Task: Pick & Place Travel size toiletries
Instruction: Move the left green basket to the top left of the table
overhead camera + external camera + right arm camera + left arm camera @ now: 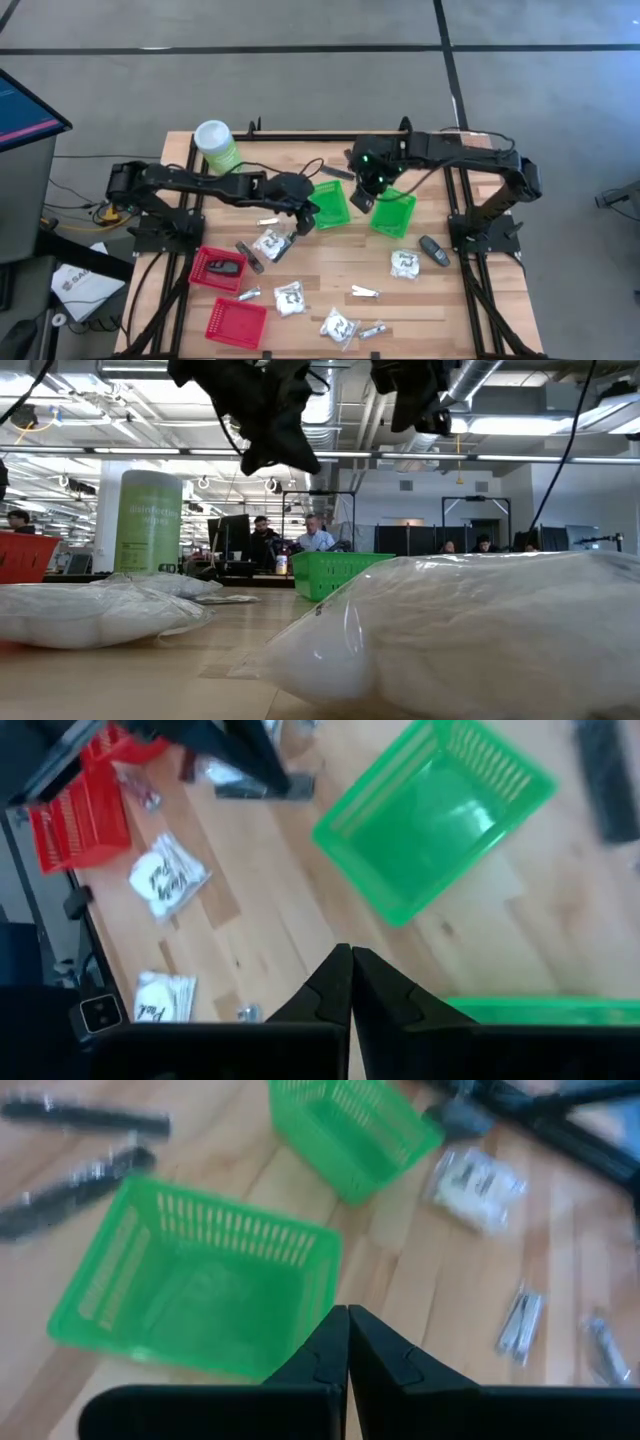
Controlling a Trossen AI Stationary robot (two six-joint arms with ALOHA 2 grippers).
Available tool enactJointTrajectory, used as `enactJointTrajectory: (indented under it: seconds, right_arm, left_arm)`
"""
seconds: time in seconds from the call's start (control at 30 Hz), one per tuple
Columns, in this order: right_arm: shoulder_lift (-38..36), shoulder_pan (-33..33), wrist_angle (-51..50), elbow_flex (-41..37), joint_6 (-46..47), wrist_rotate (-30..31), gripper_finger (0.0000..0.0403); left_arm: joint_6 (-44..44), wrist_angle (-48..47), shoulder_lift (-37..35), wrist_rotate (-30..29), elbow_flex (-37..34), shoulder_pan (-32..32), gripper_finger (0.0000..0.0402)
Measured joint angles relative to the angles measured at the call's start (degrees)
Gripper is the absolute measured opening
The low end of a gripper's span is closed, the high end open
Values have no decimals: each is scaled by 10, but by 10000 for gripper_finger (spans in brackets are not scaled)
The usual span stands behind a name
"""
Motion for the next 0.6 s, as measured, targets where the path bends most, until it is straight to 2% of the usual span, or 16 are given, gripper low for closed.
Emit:
enactJointTrajectory:
  seconds: [0.17, 0.37, 0.6]
  right_arm:
    - [-55, 21, 59, -86, 49, 0, 0]
    - [-113, 27, 63, -171, 53, 16, 0]
    - [-126, 35, 90, -196, 23, 40, 0]
  left_arm:
    - [-2, 4, 23, 4, 2, 5, 0]
    - [-13, 5, 65, 1, 2, 4, 0]
    - [43, -2, 93, -16, 38, -3, 0]
